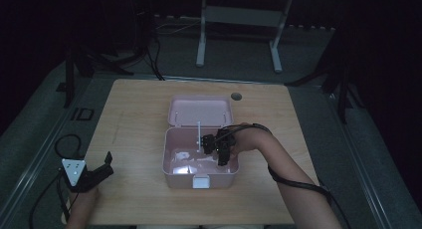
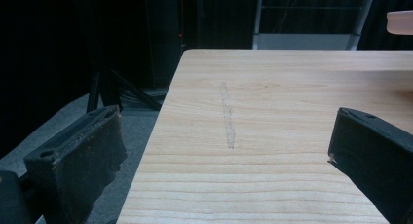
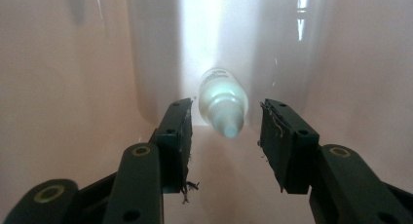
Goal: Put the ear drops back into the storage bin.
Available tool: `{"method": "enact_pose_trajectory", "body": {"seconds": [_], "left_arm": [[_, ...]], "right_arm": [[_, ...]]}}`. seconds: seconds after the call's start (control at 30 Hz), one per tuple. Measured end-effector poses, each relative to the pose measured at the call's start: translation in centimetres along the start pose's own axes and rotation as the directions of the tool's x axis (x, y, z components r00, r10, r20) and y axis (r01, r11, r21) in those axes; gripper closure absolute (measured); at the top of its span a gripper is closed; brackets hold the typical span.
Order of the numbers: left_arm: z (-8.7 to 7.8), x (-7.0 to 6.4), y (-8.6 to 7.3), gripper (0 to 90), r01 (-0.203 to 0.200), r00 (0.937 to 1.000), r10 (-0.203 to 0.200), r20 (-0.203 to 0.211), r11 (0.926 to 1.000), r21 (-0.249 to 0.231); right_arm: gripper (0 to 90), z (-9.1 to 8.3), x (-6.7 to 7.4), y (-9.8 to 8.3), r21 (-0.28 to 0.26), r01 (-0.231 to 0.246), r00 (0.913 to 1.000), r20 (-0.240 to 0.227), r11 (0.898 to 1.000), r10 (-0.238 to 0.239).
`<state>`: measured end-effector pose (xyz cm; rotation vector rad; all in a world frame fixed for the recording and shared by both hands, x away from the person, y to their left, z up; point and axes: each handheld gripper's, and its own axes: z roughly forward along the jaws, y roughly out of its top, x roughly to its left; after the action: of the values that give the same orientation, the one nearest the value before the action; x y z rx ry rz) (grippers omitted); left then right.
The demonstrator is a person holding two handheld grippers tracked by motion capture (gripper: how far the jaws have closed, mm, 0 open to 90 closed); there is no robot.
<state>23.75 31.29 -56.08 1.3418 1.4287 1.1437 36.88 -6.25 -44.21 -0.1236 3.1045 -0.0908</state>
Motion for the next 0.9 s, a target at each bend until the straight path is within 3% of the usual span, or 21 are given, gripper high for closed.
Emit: {"method": "enact_pose_trajectory", "body": {"seconds": [0.43,0.6,0.73,0.9], "left_arm": [[0.0,0.0,0.0,0.3,0.0,1.0,0.0,-0.002,1.0,-0.001],[0.0,0.0,0.0,0.3,-0.005,1.0,0.005,-0.003,1.0,0.001],[0.0,-0.1,0.0,0.3,-0.006,1.0,0.006,-0.003,1.0,0.003],[0.0,-0.1,0.0,0.3,-0.009,1.0,0.009,-0.004,0.9999,0.005]], "right_arm": [[53.5,-3.6,0.3,-2.1,-0.102,-0.024,0.999,0.035,0.994,0.028],[40.3,-4.8,0.5,-3.5,-0.146,-0.034,0.9987,0.034,0.989,0.039],[35.1,-5.4,0.5,-4.6,-0.162,-0.053,0.9966,0.053,0.985,0.062],[21.5,-6.1,0.4,-6.4,-0.21,-0.1,0.9922,0.053,0.973,0.113]]}}
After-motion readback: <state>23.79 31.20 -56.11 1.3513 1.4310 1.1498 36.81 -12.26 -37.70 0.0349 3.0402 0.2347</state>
